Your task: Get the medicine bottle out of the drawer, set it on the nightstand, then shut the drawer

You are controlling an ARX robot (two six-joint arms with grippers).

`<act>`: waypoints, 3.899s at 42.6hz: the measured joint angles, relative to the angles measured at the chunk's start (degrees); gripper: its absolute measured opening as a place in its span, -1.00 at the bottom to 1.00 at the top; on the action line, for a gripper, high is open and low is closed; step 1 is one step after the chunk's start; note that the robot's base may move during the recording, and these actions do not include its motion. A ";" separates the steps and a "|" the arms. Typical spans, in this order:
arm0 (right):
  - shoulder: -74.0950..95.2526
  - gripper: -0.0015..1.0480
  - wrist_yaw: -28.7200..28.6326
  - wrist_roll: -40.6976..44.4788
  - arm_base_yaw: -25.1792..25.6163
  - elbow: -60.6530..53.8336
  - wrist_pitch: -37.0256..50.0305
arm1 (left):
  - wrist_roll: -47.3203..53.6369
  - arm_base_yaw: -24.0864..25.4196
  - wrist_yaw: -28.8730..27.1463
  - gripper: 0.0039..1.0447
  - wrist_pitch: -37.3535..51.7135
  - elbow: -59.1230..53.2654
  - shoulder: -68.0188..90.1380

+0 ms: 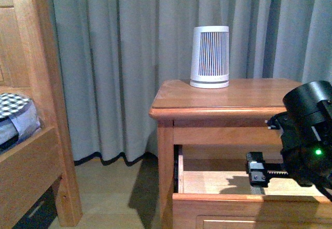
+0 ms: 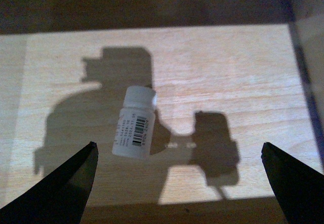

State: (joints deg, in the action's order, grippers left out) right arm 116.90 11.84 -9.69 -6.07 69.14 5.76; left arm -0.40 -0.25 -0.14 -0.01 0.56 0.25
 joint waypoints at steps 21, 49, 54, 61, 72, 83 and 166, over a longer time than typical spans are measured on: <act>12.76 0.87 -0.66 -1.11 -1.42 12.24 -4.35 | 0.00 0.00 0.00 0.88 0.00 0.00 0.00; 16.68 -0.21 0.13 -1.66 -2.62 15.30 -6.14 | 0.02 0.00 -0.02 0.88 0.00 0.00 0.00; 16.39 -0.40 1.09 -1.14 -2.67 14.45 -4.87 | 0.00 0.00 0.00 0.88 0.00 0.00 0.00; 11.72 -0.44 1.73 -0.35 -3.06 10.64 -2.95 | 0.00 0.00 0.00 0.88 0.00 0.00 0.00; -3.48 -0.44 0.09 -1.86 -3.41 1.31 -2.21 | 0.00 0.00 0.00 0.88 0.00 0.00 0.00; -17.79 -0.44 -1.42 -2.82 -4.81 -11.10 -0.81 | 0.00 0.00 0.00 0.88 0.00 0.00 0.00; 2.91 0.87 -2.69 -1.27 9.14 36.17 -11.45 | 0.02 0.00 0.00 0.88 0.00 0.00 0.02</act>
State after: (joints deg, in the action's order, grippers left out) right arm 119.81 9.15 -10.96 3.07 105.32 -5.69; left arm -0.38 -0.25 -0.14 -0.01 0.56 0.27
